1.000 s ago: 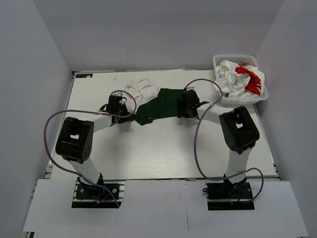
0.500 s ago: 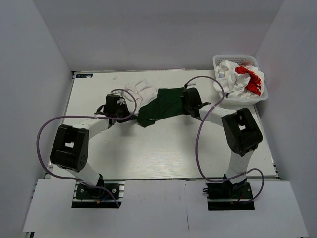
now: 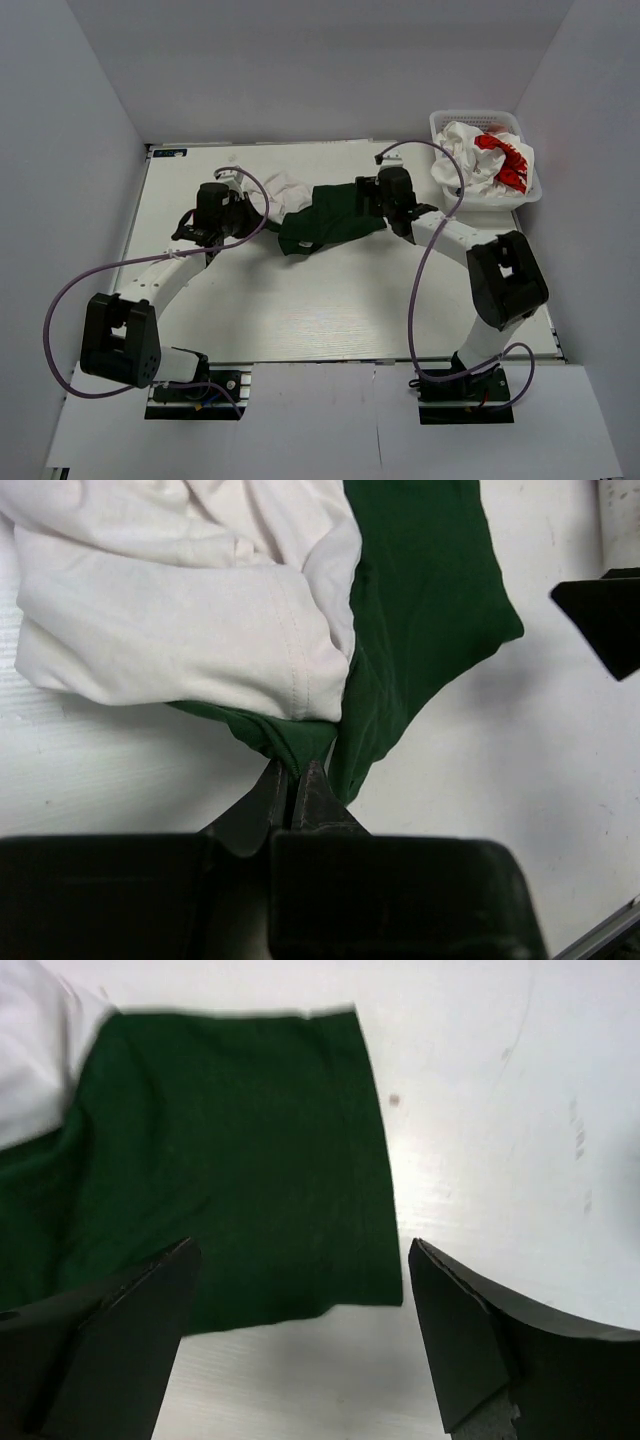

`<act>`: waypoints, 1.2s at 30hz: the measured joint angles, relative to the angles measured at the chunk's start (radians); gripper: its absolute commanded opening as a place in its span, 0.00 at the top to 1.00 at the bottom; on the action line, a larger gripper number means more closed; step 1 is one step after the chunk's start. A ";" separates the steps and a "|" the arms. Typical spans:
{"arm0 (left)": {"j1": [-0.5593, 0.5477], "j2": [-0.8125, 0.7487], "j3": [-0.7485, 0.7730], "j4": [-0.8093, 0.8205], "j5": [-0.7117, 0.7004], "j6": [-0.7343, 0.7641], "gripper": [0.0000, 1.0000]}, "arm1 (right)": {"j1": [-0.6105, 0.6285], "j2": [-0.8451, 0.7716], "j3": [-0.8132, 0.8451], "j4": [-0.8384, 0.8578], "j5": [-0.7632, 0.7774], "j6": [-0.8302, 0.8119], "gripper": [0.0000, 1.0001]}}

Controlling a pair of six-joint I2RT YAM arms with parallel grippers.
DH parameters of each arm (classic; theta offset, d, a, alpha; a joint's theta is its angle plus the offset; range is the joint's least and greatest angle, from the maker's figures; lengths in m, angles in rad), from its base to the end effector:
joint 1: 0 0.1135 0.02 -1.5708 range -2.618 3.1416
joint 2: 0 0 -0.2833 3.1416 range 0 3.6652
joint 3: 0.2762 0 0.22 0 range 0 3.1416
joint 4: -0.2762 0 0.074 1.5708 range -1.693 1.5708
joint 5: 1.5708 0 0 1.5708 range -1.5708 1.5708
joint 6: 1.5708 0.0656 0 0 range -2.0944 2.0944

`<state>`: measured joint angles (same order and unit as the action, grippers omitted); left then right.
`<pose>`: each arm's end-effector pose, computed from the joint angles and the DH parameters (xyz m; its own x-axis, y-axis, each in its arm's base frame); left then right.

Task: Fold and stack the t-shirts

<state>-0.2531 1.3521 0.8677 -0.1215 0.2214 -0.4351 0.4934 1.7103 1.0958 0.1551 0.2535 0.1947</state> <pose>0.2745 -0.0859 0.2660 -0.6766 -0.2497 -0.6927 0.1476 0.8756 -0.4599 0.3514 0.1703 0.2601 -0.4335 -0.0205 -0.9009 -0.1800 0.9816 0.0643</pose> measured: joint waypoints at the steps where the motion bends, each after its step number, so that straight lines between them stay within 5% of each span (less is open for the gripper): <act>1: 0.000 0.000 -0.001 -0.008 0.000 0.000 1.00 | 0.000 0.022 0.006 -0.013 -0.006 0.009 0.10; 9: 0.000 -0.002 -0.006 -0.043 0.000 -0.001 1.00 | 0.008 0.200 0.095 -0.164 -0.009 0.060 0.10; 12: 0.000 -0.008 -0.013 -0.051 0.000 -0.001 1.00 | 0.013 0.250 0.121 -0.196 0.003 0.064 0.33; 15: 0.000 -0.023 -0.024 -0.058 -0.001 -0.002 1.00 | 0.018 0.272 0.150 -0.208 0.015 0.063 0.75; 16: 0.000 -0.026 -0.024 -0.063 0.000 -0.002 1.00 | 0.019 0.278 0.156 -0.207 0.021 0.065 0.98; 26: -0.002 -0.045 -0.016 -0.141 -0.002 0.000 1.00 | 0.032 0.223 0.109 -0.182 0.055 0.051 1.00; 36: -0.003 -0.152 0.121 -0.217 -0.016 -0.002 1.00 | 0.039 -0.330 0.053 -0.043 0.122 -0.081 1.00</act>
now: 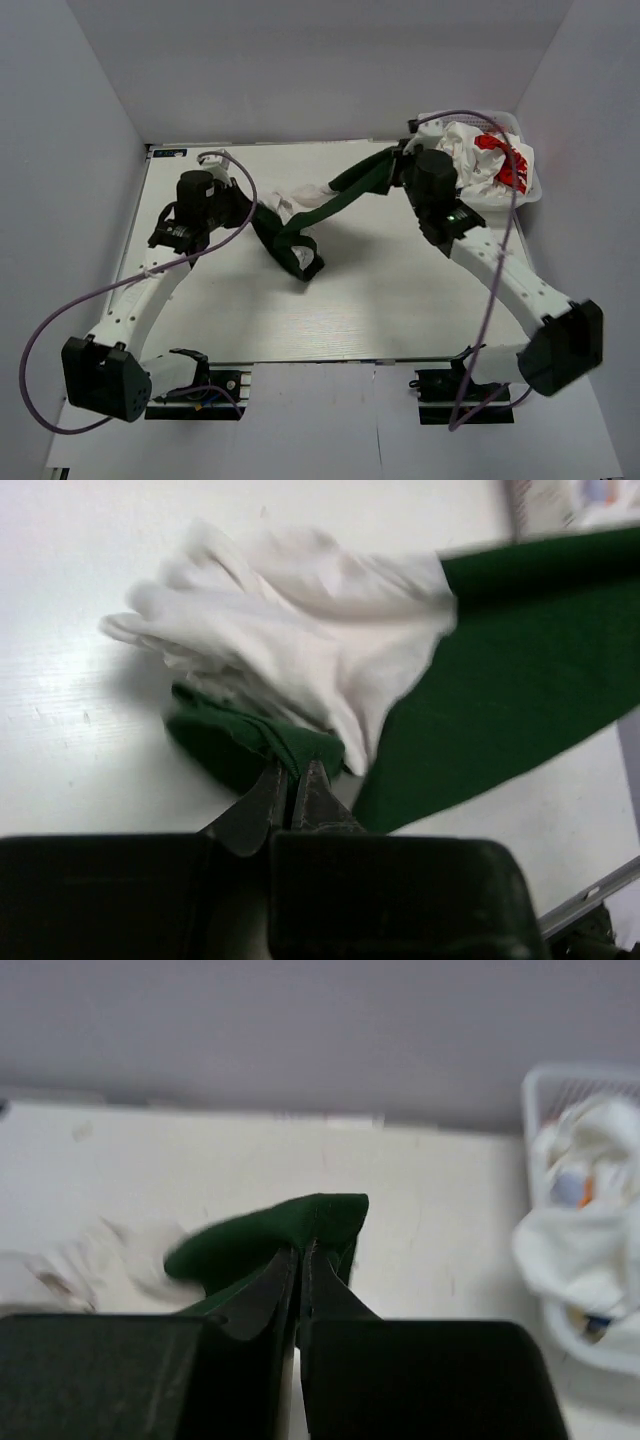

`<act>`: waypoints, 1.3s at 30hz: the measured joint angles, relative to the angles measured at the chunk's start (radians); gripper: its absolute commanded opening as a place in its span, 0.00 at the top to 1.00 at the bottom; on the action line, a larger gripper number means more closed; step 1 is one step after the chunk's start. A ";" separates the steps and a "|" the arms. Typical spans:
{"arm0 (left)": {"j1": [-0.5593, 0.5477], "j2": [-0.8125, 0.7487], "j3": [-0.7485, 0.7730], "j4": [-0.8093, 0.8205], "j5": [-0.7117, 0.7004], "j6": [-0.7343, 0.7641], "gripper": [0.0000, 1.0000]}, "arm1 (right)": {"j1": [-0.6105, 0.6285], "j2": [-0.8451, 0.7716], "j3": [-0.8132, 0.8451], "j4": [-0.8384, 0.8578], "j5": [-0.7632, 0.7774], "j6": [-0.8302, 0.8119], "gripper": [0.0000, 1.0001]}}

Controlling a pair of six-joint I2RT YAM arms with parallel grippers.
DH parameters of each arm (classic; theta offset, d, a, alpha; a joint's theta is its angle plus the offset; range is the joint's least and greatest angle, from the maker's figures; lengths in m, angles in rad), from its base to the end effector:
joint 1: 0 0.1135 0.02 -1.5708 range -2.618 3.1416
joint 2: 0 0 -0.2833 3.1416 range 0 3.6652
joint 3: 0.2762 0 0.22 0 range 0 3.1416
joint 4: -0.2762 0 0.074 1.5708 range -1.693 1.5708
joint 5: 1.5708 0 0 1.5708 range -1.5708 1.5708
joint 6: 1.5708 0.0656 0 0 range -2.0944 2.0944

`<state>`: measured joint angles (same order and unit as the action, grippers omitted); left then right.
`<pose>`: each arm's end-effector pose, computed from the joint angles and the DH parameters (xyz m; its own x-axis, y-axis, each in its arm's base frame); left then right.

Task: Fold and stack the t-shirts

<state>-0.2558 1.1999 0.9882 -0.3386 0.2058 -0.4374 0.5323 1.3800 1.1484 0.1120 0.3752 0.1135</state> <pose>0.2430 -0.0774 0.3194 -0.6346 -0.2626 -0.7269 0.1627 0.8740 -0.4579 0.2880 0.1418 0.3854 -0.1201 0.0516 -0.9914 -0.1460 0.9869 0.0690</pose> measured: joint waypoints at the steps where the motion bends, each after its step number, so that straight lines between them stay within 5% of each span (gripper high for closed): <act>1: 0.000 -0.018 0.025 -0.014 -0.010 0.000 1.00 | 0.000 -0.053 0.000 0.018 0.001 -0.017 1.00; 16: -0.002 -0.451 0.367 -0.114 -0.295 -0.002 1.00 | -0.001 -0.633 0.023 0.032 0.032 -0.206 1.00; 22: -0.001 -0.498 0.473 -0.195 -0.483 -0.045 1.00 | -0.002 -0.733 0.139 -0.013 0.027 -0.229 1.00; 30: -0.001 -0.349 0.528 -0.207 -0.607 -0.066 1.00 | -0.002 -0.600 0.253 0.002 0.106 -0.280 1.00; 39: 0.010 0.228 0.765 -0.208 -0.605 -0.064 1.00 | -0.035 -0.071 0.360 0.067 0.240 -0.381 1.00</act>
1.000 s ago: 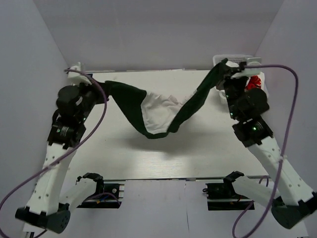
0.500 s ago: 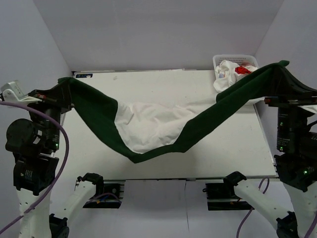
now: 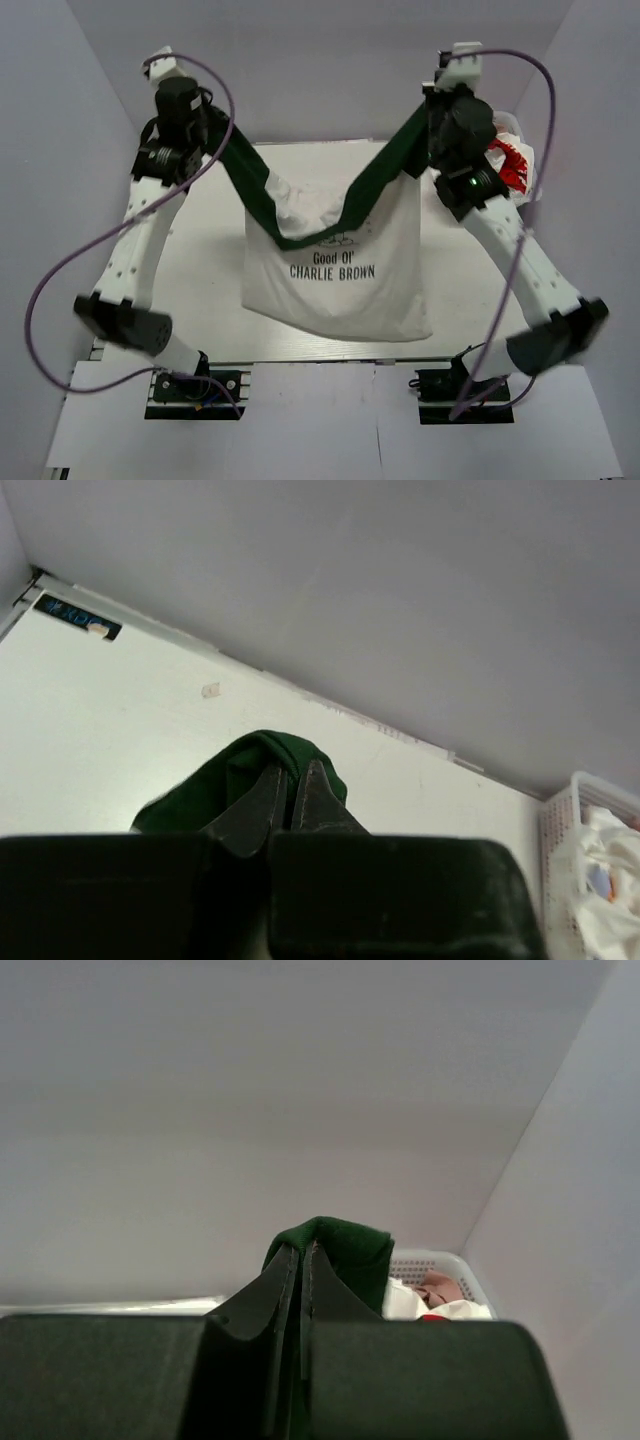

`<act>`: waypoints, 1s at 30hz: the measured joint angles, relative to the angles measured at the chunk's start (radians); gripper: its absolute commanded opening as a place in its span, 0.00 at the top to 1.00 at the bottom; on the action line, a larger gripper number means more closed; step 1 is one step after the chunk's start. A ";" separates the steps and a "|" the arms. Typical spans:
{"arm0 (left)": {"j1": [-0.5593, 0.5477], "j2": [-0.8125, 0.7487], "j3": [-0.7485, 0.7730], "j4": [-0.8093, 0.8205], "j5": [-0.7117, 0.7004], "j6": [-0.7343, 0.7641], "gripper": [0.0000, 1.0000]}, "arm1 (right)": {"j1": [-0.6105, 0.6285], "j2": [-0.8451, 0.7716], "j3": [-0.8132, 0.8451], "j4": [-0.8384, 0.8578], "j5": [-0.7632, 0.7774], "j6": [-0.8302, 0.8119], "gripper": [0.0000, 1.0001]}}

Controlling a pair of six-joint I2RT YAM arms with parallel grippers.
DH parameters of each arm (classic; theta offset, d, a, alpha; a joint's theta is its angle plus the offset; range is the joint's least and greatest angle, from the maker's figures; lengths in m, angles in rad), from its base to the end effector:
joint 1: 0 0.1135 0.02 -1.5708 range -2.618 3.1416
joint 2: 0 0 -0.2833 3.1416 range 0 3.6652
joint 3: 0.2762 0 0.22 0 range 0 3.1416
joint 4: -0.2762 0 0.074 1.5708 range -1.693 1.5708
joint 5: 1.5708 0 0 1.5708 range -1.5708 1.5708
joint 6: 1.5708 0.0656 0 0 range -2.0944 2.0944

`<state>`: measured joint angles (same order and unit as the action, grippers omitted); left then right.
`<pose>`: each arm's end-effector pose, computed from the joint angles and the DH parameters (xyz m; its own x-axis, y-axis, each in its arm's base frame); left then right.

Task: Fold and stack the t-shirts

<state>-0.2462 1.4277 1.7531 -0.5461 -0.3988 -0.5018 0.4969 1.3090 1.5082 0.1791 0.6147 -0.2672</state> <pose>0.2896 -0.0465 0.4890 -0.1174 -0.4275 -0.8963 -0.2274 0.8902 -0.3948 0.2473 0.0911 0.5350 0.2916 -0.0872 -0.9526 0.1645 0.9856 -0.0399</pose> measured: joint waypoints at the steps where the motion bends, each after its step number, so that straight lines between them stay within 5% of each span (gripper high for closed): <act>1: 0.002 0.072 0.065 -0.018 0.003 0.006 1.00 | -0.011 0.078 0.055 -0.016 0.000 -0.004 1.00; 7: 0.011 0.382 0.565 -0.105 0.031 0.082 1.00 | -0.084 0.435 0.579 -0.168 -0.054 0.026 1.00; 11: 0.015 0.263 0.531 -0.058 0.041 0.123 1.00 | -0.104 0.406 0.689 -0.162 -0.103 0.051 1.00; 16: 0.016 -0.018 0.297 0.011 -0.007 0.140 1.00 | -0.110 0.166 0.481 -0.093 -0.126 0.058 1.00; 21: 0.017 -0.123 0.159 0.008 -0.094 0.119 1.00 | -0.118 -0.053 0.135 -0.045 -0.098 0.068 1.00; 24: 0.019 -0.175 -0.057 -0.048 -0.130 0.055 1.00 | -0.122 -0.132 -0.095 -0.077 -0.047 0.124 1.00; 26: 0.019 -0.191 -0.239 -0.123 -0.148 -0.021 0.81 | -0.125 -0.163 -0.252 -0.162 -0.026 0.205 1.00; 27: 0.019 -0.192 -0.317 -0.153 -0.151 -0.052 0.59 | -0.128 -0.171 -0.327 -0.209 -0.021 0.252 1.00; 28: 0.020 -0.192 -0.395 -0.194 -0.157 -0.081 0.24 | -0.130 -0.175 -0.396 -0.263 -0.018 0.297 0.95; 29: 0.020 -0.191 -0.460 -0.242 -0.162 -0.112 0.00 | -0.130 -0.176 -0.450 -0.313 -0.017 0.334 0.44; 30: 0.021 -0.189 -0.504 -0.300 -0.169 -0.152 0.00 | -0.131 -0.175 -0.498 -0.371 -0.016 0.379 0.16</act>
<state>-0.2253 1.2388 1.2488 -0.8459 -0.5678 -0.6540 0.3660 1.1336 1.0100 -0.1917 0.5991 0.1116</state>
